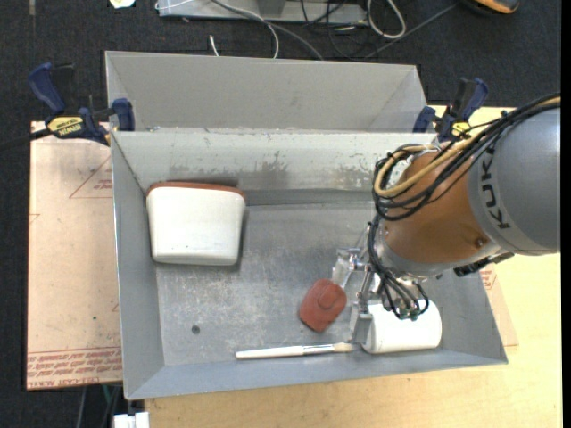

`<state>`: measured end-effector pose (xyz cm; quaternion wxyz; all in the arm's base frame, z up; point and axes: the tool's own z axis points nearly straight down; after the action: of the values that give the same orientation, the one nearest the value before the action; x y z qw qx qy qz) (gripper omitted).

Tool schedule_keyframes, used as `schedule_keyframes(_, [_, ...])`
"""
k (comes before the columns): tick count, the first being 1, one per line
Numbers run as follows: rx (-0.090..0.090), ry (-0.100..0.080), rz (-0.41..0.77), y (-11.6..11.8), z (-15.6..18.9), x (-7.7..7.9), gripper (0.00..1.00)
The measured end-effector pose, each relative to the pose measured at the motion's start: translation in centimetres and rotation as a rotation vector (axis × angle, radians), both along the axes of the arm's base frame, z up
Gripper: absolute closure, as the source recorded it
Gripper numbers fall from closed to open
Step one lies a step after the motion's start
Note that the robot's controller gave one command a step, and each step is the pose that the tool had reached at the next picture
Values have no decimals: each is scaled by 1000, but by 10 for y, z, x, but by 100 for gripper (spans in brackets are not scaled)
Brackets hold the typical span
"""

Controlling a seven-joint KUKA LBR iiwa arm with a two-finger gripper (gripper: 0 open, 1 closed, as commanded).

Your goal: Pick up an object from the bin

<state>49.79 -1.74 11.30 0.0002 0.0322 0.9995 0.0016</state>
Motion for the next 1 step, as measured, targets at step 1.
schedule_keyframes(1, [0,-3,158,-13,1,1,0])
